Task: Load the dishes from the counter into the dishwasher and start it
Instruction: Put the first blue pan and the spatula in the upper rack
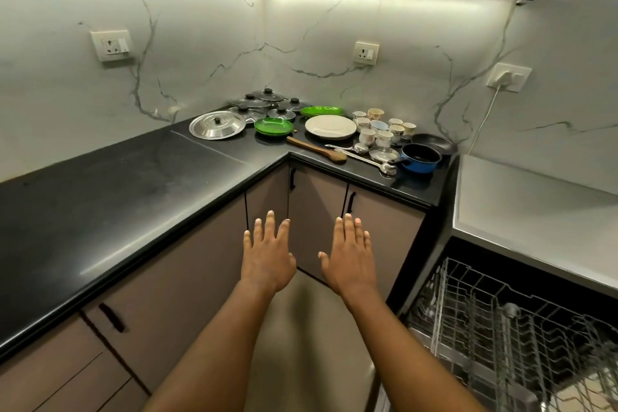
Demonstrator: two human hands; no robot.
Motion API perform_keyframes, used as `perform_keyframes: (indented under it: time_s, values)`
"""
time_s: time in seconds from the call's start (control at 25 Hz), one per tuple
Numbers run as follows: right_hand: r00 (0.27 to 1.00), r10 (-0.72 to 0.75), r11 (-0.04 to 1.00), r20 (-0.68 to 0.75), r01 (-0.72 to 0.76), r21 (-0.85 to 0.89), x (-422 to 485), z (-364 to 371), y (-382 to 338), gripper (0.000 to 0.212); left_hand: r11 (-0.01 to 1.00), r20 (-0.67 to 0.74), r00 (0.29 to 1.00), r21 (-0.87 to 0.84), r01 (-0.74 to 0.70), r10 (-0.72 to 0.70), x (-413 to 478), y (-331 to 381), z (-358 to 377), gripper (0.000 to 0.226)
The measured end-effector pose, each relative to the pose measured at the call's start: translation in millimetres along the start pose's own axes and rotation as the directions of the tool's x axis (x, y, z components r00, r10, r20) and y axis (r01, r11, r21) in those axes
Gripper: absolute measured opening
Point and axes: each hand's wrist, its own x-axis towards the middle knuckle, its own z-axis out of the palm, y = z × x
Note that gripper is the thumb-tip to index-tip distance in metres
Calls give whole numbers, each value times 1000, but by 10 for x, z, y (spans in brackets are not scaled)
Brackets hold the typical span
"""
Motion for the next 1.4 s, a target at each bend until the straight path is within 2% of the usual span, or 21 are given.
perform_keyframes:
  time_s: [0.56, 0.8, 0.96, 1.12, 1.28, 1.4]
  values:
    - [990, 112, 993, 90, -114, 14, 1835, 547, 422, 81, 998, 147, 988, 42, -44, 37, 1816, 88, 321, 73]
    - [952, 285, 956, 108, -291, 43, 2347, 638, 935, 80, 986, 211, 966, 38, -163, 152, 2595, 463, 574, 73]
    - [907, 412, 904, 86, -418, 86, 2747, 637, 1305, 80, 956, 238, 932, 47, -291, 272, 3229, 809, 713, 74]
    - [831, 555, 819, 36, -553, 153, 3167, 604, 1561, 78, 908, 281, 875, 29, -418, 394, 3904, 1126, 835, 71]
    - [716, 695, 664, 61, -672, 328, 3430, 588, 1776, 76, 847, 321, 805, 19, -532, 499, 4362, 1422, 987, 71]
    - [645, 758, 548, 94, -710, 442, 3581, 600, 1954, 71, 819, 368, 765, 16, -574, 528, 4565, 1637, 1141, 71]
